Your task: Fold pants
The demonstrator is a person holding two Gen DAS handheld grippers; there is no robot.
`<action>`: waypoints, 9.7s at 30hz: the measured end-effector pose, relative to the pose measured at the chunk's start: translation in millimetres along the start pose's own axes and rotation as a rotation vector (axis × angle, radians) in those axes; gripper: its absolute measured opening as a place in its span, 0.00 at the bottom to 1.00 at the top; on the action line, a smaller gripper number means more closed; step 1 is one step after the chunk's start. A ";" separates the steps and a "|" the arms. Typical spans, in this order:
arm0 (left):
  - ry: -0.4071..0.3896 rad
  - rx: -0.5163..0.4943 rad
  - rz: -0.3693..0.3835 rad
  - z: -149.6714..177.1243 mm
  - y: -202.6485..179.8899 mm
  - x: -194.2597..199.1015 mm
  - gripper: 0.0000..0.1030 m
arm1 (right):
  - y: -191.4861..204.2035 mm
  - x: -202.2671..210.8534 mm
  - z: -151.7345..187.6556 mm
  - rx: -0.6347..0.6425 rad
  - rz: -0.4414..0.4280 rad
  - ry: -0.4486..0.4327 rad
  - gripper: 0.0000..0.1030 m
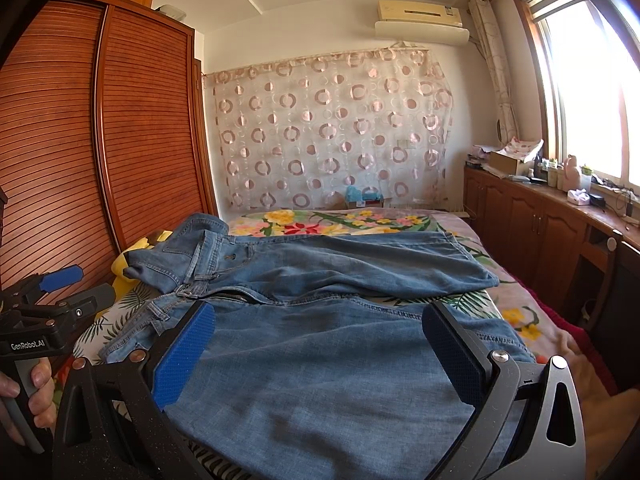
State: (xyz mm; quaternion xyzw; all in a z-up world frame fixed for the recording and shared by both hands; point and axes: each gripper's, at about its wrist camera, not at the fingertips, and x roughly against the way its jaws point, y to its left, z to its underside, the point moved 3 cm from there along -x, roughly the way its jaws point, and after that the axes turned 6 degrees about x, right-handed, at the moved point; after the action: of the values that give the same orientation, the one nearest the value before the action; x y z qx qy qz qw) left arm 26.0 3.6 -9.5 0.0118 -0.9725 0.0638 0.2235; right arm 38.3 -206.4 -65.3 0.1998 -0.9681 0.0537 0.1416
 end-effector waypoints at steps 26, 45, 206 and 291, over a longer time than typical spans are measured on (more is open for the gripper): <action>-0.007 -0.001 -0.001 -1.6 0.6 2.5 1.00 | -1.2 0.5 -0.3 -0.001 -0.002 -0.002 1.00; -0.010 -0.001 0.001 -1.5 0.5 2.7 1.00 | -1.9 2.5 -1.1 0.000 -0.002 -0.005 1.00; -0.037 0.039 0.069 -129.0 73.2 -156.9 0.19 | -63.2 -70.2 -138.4 0.267 -0.124 0.202 0.03; 0.217 -0.056 0.184 -58.3 39.7 -245.9 0.79 | -75.7 -127.3 -86.1 0.168 -0.131 0.486 0.44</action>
State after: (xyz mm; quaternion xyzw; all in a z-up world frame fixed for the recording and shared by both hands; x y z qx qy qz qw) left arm 270.5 49.0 -69.4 -0.0906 -0.9411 0.0576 0.3208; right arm 202.5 -214.6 -17.1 0.2542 -0.8828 0.1709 0.3562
